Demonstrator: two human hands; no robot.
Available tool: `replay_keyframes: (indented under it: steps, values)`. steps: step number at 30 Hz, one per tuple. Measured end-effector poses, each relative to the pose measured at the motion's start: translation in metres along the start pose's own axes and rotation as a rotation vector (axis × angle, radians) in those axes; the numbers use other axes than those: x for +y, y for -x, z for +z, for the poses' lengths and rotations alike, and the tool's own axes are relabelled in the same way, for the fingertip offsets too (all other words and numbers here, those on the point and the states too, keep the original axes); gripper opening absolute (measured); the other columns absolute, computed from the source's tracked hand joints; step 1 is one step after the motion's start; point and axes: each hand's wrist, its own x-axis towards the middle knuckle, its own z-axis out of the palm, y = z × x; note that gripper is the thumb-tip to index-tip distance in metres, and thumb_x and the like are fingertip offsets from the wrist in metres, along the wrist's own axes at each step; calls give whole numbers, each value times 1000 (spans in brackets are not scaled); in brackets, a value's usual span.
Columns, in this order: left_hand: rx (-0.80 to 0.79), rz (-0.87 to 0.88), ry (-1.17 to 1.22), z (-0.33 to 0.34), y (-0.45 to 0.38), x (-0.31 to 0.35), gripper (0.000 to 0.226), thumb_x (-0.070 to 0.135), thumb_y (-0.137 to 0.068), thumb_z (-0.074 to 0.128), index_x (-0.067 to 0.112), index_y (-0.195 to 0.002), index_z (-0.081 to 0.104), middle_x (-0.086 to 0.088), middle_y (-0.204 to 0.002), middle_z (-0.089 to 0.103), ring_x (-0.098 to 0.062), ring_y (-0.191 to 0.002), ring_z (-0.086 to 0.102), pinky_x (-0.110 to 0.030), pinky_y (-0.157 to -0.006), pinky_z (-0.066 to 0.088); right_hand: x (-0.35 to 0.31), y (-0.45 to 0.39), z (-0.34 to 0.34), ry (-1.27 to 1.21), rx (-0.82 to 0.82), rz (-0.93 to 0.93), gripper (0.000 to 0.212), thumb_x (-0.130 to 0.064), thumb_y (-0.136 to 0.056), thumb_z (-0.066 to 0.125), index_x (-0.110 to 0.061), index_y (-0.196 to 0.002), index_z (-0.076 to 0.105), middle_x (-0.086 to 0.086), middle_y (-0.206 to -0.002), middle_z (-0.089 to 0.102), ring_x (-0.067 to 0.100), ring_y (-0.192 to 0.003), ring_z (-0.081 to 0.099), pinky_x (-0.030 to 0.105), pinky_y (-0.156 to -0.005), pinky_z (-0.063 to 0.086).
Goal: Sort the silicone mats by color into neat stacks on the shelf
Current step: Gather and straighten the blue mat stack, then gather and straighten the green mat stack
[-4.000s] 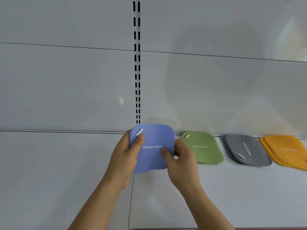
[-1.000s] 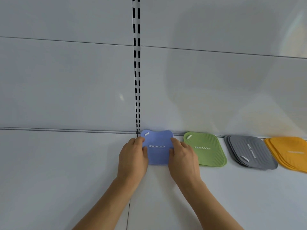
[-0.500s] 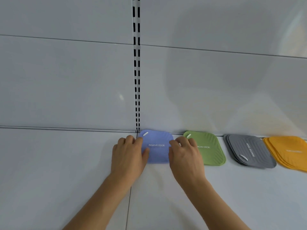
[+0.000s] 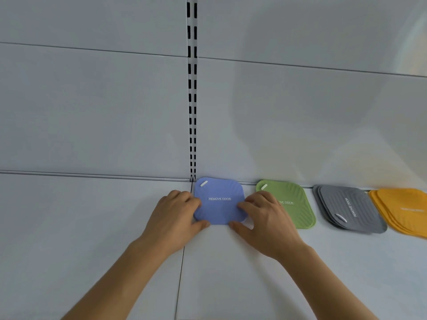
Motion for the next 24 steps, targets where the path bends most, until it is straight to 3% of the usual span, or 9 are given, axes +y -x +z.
replay_keyframes:
  steps: [14, 20, 24]
  values:
    - [-32, 14, -42, 0, -2, -2, 35, 55, -92, 63, 22, -104, 65, 9, -108, 61, -20, -108, 53, -35, -88, 49, -2, 2, 5, -13, 3, 14, 46, -62, -88, 59, -21, -101, 73, -2, -101, 64, 27, -107, 55, 41, -88, 52]
    - [65, 12, -25, 4, 1, 0, 48, 59, -83, 68, 20, -110, 68, 2, -110, 61, -28, -102, 59, -41, -80, 54, 0, 14, -7, 10, 63, 85, 52, -60, -94, 54, -20, -123, 69, 7, -126, 62, 32, -125, 53, 45, -96, 52]
    - [153, 105, -7, 9, -2, 27, 52, 57, -88, 44, 16, -102, 73, -1, -98, 68, -31, -92, 65, -46, -74, 57, 22, 34, -20, 95, 122, 255, 48, -51, -94, 51, -16, -118, 72, 9, -119, 66, 36, -117, 57, 47, -92, 54]
